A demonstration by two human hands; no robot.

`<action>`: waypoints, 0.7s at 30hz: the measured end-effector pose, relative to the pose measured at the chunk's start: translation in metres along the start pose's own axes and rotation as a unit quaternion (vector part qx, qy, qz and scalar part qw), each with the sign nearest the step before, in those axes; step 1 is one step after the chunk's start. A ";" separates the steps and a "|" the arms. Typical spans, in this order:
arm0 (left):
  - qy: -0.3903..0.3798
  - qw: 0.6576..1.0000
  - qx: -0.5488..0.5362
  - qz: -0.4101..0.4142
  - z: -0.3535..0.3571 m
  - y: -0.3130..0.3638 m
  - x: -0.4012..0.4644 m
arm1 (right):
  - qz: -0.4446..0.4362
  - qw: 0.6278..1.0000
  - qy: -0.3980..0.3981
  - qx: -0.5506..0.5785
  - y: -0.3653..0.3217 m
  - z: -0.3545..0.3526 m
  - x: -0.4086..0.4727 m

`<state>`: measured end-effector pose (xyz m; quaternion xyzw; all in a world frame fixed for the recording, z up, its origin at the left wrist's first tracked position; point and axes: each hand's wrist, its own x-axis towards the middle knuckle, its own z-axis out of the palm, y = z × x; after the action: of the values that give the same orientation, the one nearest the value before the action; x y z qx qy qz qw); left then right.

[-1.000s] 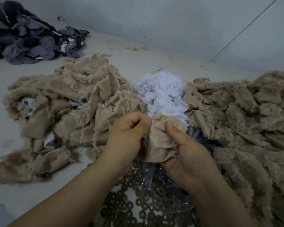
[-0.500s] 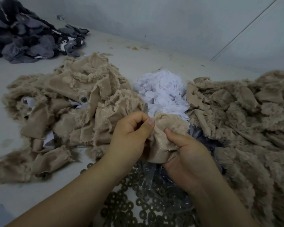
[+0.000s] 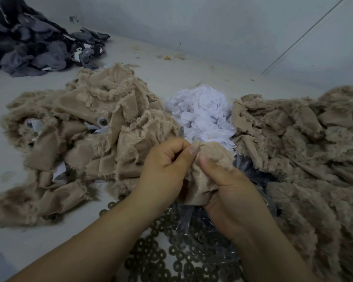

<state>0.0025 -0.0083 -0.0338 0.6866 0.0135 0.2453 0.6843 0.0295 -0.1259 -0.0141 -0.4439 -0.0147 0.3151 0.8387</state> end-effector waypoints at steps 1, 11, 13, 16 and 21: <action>0.004 1.000 0.004 0.001 0.001 0.000 -0.001 | 0.003 1.000 0.001 0.002 0.000 0.001 0.000; 0.021 0.999 -0.023 -0.032 0.005 -0.001 -0.003 | 0.055 0.998 0.001 0.030 0.000 -0.001 -0.001; 0.013 0.999 -0.026 -0.033 0.004 -0.001 -0.004 | 0.060 0.998 0.012 0.026 -0.001 -0.002 -0.001; 0.000 0.998 -0.040 -0.039 0.001 -0.002 -0.006 | 0.057 0.998 0.016 0.020 -0.002 -0.002 0.000; -0.035 0.995 -0.070 -0.059 -0.005 -0.003 -0.005 | 0.045 0.998 0.036 -0.025 -0.004 -0.007 0.002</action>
<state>-0.0028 -0.0052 -0.0388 0.6435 0.0128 0.1803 0.7438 0.0348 -0.1314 -0.0161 -0.4761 0.0273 0.3358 0.8123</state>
